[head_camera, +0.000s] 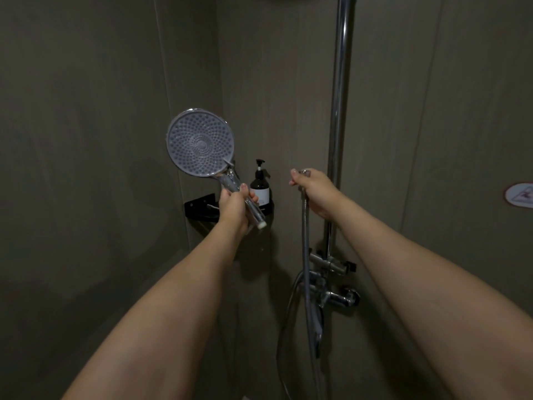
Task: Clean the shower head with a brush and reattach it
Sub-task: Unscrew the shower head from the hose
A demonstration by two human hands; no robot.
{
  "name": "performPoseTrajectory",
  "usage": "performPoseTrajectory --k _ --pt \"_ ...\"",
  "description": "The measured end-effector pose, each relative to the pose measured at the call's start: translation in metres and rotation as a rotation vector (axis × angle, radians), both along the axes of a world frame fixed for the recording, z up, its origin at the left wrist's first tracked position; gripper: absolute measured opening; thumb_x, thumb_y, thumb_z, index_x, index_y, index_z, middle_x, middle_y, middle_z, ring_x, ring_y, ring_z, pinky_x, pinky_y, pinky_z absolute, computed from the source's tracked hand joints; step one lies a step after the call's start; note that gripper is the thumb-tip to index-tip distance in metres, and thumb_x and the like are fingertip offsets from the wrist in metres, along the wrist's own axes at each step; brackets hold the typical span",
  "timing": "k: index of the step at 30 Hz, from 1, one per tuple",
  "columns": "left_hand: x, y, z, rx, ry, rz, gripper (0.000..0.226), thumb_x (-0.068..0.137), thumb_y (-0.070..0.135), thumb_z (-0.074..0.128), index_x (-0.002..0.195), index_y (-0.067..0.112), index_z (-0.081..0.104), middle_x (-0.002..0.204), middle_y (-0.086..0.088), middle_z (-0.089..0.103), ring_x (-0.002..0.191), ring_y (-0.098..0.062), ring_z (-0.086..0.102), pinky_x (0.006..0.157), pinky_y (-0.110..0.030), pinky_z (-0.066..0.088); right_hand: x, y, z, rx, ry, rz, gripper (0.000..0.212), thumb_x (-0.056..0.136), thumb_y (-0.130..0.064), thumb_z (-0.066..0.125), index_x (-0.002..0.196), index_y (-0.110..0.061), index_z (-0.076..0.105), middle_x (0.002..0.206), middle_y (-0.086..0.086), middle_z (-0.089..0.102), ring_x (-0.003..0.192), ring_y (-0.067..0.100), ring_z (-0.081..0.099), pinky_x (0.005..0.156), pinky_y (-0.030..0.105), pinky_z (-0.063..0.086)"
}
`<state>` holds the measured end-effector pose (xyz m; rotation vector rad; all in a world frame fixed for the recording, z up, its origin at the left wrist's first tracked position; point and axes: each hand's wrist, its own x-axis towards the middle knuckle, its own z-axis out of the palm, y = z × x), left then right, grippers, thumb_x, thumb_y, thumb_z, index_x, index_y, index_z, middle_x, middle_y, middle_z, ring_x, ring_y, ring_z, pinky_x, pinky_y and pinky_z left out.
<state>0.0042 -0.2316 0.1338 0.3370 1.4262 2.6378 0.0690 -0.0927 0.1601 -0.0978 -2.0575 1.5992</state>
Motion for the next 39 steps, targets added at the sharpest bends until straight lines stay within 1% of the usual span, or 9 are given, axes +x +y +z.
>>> performPoseTrajectory --k 4,10,13,21,24,27,31,34,39 --pt "-0.001 0.004 -0.001 -0.017 0.005 0.007 0.021 0.099 0.011 0.040 0.117 0.021 0.041 0.070 -0.003 0.046 0.063 -0.013 0.048 0.064 -0.027 0.045 0.002 0.010 -0.007 0.048 -0.021 0.018 0.029 0.095 -0.025 0.049 0.068 -0.018 0.044 0.066 0.000 0.037 0.065 0.012 0.037 0.063 0.025 0.030" --pt "0.001 0.007 -0.008 -0.054 -0.015 -0.003 0.016 0.098 0.010 0.041 0.089 0.022 0.047 0.069 -0.004 0.046 0.062 -0.013 0.048 0.063 -0.028 0.044 0.011 0.031 -0.039 0.070 -0.123 -0.043 0.026 0.097 -0.025 0.046 0.073 -0.015 0.042 0.061 0.002 0.046 0.054 0.013 0.044 0.058 0.025 0.038" --pt "-0.002 0.012 -0.015 -0.069 -0.029 -0.008 0.010 0.097 0.010 0.043 0.095 0.019 0.048 0.070 -0.004 0.048 0.062 -0.014 0.049 0.064 -0.028 0.046 0.012 0.052 -0.055 0.017 -0.172 -0.093 0.035 0.098 -0.030 0.041 0.066 -0.018 0.037 0.057 0.002 0.040 0.047 0.012 0.037 0.053 0.026 0.034" --pt "-0.009 0.034 -0.025 -0.132 -0.021 -0.023 0.016 0.098 0.009 0.042 0.112 0.016 0.043 0.074 -0.004 0.049 0.066 -0.013 0.050 0.070 -0.029 0.047 0.014 0.099 -0.091 0.299 -0.494 -0.216 0.031 0.090 0.003 0.045 0.063 -0.010 0.051 0.067 0.010 0.050 0.065 0.020 0.048 0.063 0.029 0.040" --pt "-0.013 0.044 -0.026 -0.133 -0.002 -0.028 0.012 0.098 0.008 0.040 0.108 0.014 0.043 0.075 -0.005 0.048 0.065 -0.014 0.049 0.069 -0.029 0.046 0.013 0.115 -0.103 0.340 -0.526 -0.267 0.014 0.091 -0.003 0.053 0.098 0.005 0.062 0.089 0.014 0.055 0.088 0.022 0.052 0.085 0.036 0.043" --pt "-0.019 0.053 -0.028 -0.156 -0.007 -0.032 0.011 0.098 0.007 0.040 0.098 0.016 0.046 0.075 -0.004 0.048 0.065 -0.013 0.049 0.067 -0.028 0.045 0.006 0.124 -0.111 0.406 -0.573 -0.254 0.022 0.088 -0.004 0.059 0.108 0.004 0.061 0.091 0.010 0.056 0.089 0.018 0.051 0.080 0.028 0.038" --pt "-0.027 0.062 -0.030 -0.159 -0.023 -0.014 0.020 0.098 0.008 0.040 0.116 0.017 0.042 0.076 -0.005 0.049 0.066 -0.014 0.049 0.068 -0.028 0.045 -0.007 0.131 -0.118 0.432 -0.630 -0.275 0.031 0.085 -0.005 0.062 0.116 0.000 0.060 0.103 0.014 0.062 0.095 0.019 0.056 0.078 0.023 0.034" --pt "-0.031 0.064 -0.029 -0.141 -0.020 -0.013 0.024 0.098 0.008 0.040 0.122 0.015 0.041 0.076 -0.005 0.048 0.066 -0.014 0.048 0.067 -0.028 0.045 -0.011 0.138 -0.123 0.429 -0.657 -0.355 0.031 0.085 -0.006 0.065 0.114 0.001 0.062 0.114 0.018 0.064 0.109 0.027 0.059 0.078 0.025 0.038" --pt "-0.043 0.066 -0.032 -0.161 -0.038 -0.005 0.031 0.098 0.009 0.041 0.128 0.014 0.040 0.078 -0.004 0.049 0.069 -0.014 0.050 0.070 -0.029 0.046 -0.016 0.153 -0.138 0.359 -0.694 -0.435 0.026 0.081 -0.005 0.068 0.105 0.005 0.064 0.108 0.022 0.066 0.103 0.030 0.063 0.075 0.026 0.041"
